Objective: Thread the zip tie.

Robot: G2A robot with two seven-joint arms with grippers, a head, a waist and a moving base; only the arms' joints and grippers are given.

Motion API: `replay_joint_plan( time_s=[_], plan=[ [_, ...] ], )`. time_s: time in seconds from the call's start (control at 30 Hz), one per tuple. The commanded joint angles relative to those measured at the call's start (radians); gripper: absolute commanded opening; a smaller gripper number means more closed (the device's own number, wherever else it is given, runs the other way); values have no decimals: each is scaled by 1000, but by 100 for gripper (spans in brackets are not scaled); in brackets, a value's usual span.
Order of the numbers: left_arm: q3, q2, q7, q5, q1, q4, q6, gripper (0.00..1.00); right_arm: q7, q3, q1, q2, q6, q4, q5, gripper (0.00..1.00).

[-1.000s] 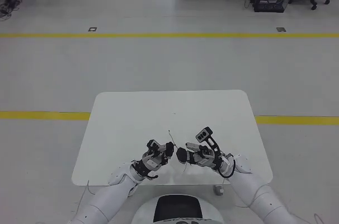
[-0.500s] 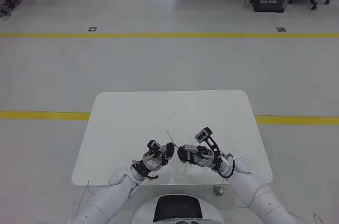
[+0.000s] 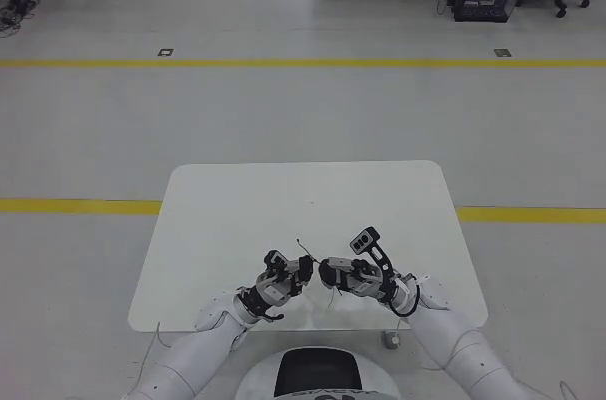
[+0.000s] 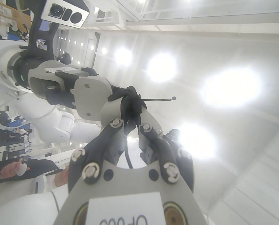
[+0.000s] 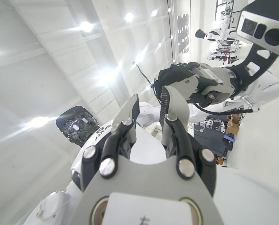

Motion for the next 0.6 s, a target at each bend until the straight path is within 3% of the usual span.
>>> replay_joint_plan(
  time_s=[0.0, 0.57],
  plan=[
    [-1, 0, 0, 1, 0, 0, 1, 0, 0, 1, 0, -1, 0, 1, 0, 18],
    [-3, -4, -2, 10, 3, -1, 4, 0, -3, 9, -1, -6, 10, 13, -7, 15]
  ],
)
